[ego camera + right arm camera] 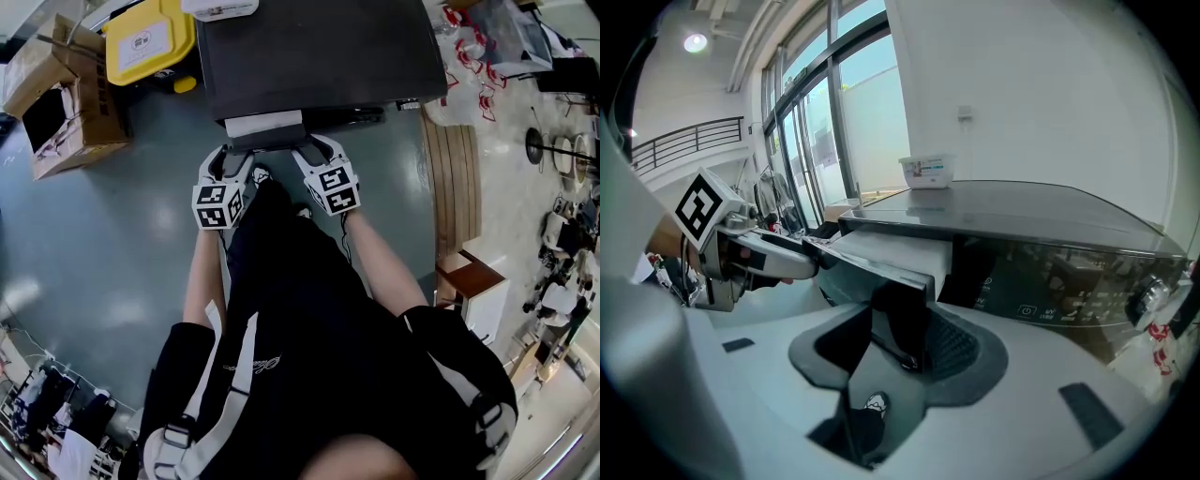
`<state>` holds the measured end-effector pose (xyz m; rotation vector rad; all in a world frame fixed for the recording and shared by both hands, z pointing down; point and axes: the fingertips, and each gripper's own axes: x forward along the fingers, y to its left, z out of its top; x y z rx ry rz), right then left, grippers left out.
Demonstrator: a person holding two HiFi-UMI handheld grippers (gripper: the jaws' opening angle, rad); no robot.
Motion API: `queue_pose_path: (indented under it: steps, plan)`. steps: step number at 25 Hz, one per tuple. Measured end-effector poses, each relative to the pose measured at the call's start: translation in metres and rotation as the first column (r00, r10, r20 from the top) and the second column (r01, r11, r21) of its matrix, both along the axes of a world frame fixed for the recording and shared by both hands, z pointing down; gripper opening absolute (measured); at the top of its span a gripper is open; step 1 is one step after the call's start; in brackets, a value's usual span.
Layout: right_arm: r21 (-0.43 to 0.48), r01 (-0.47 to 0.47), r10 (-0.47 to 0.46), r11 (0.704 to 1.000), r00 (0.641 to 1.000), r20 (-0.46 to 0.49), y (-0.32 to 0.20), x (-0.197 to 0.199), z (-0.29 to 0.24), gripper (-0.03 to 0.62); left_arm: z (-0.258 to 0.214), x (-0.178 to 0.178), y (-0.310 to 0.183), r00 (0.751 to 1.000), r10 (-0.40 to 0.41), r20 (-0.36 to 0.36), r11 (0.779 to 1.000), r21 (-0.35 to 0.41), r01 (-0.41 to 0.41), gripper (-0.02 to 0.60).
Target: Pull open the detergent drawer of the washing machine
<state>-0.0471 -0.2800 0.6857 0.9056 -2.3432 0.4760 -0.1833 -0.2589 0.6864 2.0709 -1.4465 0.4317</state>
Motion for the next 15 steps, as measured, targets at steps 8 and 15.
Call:
queue_pose_path:
  steps: [8, 15]
  plan:
    - [-0.019, -0.006, 0.006, 1.0, 1.0, 0.003, 0.013, 0.004, 0.001, 0.183, 0.0, 0.003, 0.013, 1.0, -0.004, 0.012, 1.0, -0.006, 0.004, 0.283]
    - [-0.016, -0.003, 0.003, 1.0, 1.0, 0.011, 0.022, 0.007, 0.001, 0.183, -0.001, 0.006, 0.022, 1.0, -0.013, 0.017, 1.0, 0.0, 0.013, 0.283]
